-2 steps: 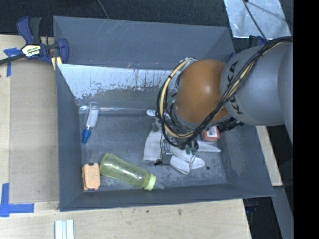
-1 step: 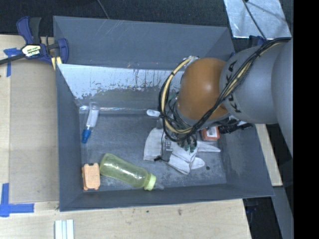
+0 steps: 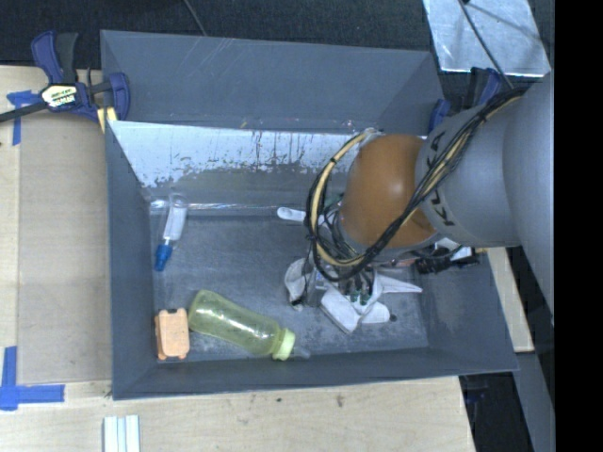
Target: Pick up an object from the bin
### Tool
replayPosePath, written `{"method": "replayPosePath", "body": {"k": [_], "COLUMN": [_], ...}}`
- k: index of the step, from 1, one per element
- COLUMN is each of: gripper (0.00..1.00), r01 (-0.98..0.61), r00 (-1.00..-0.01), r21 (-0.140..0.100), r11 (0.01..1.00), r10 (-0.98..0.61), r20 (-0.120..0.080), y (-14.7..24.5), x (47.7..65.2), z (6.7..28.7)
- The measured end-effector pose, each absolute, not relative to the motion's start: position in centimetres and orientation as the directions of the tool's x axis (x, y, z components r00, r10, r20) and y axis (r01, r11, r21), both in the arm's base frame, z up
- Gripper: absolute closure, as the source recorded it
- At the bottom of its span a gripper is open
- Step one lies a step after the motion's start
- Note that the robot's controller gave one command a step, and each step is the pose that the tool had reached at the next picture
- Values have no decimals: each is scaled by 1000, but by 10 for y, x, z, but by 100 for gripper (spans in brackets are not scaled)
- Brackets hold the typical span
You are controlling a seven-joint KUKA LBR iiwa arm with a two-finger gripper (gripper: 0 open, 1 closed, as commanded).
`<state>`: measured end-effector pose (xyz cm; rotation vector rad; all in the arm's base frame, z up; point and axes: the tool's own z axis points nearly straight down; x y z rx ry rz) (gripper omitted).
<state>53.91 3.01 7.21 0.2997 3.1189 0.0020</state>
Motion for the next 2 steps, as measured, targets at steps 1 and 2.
{"method": "replayPosePath", "body": {"k": [1, 2], "gripper": [100, 100], "r01": [191, 190], "r00": [-982, -982], "r21": [2, 0], "r11": [982, 982], "r10": [191, 190], "r20": [-8, 1], "y": [30, 42], "x": [539, 548], "z": [72, 264]}}
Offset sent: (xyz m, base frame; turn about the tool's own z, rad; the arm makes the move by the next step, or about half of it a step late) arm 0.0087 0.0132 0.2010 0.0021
